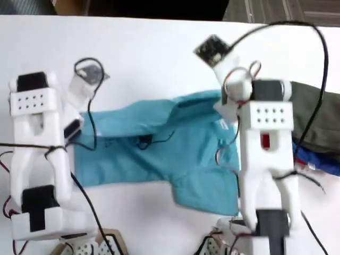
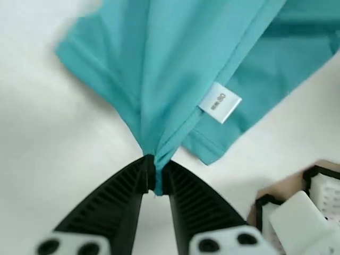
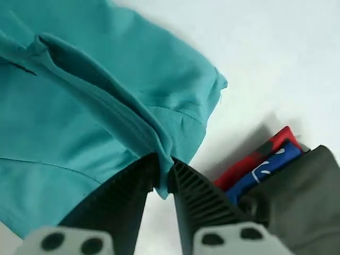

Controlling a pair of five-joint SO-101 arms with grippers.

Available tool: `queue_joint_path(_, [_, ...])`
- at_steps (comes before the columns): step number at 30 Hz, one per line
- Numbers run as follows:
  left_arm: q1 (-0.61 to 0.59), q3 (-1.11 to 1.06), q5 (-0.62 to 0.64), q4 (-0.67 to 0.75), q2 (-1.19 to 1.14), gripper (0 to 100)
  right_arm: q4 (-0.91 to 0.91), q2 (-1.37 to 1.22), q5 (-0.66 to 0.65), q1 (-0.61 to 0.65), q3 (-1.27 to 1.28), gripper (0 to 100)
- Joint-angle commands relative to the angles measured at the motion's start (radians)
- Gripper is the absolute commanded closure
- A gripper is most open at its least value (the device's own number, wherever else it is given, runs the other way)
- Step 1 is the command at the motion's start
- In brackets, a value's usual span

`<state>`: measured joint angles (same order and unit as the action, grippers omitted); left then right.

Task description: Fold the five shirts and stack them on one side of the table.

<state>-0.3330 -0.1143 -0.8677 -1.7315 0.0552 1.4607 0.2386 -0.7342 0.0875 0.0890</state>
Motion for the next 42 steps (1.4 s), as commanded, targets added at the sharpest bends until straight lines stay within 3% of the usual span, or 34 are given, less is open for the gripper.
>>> queue_joint_path(1, [0.006,-0.061,-0.006,0.034,0.061,98,-0.094,0.189,-0.008,-0.010,0.215,97.8])
queue_joint_path(8, [0.006,-0.091,-0.006,0.029,0.063,98,-0.120,0.412,-0.011,-0.042,0.486,97.8])
queue_joint_path(18, [0.008,-0.202,-0.043,0.035,0.058,98,-0.116,0.490,-0.144,-0.199,0.644,97.8])
queue_joint_path(34, [0.008,-0.341,-0.084,0.075,0.063,98,-0.056,0.493,-0.166,-0.200,0.717,97.8])
queue_joint_path(42, [0.003,-0.338,-0.084,0.057,0.064,98,0.036,0.665,-0.190,-0.194,0.720,97.8])
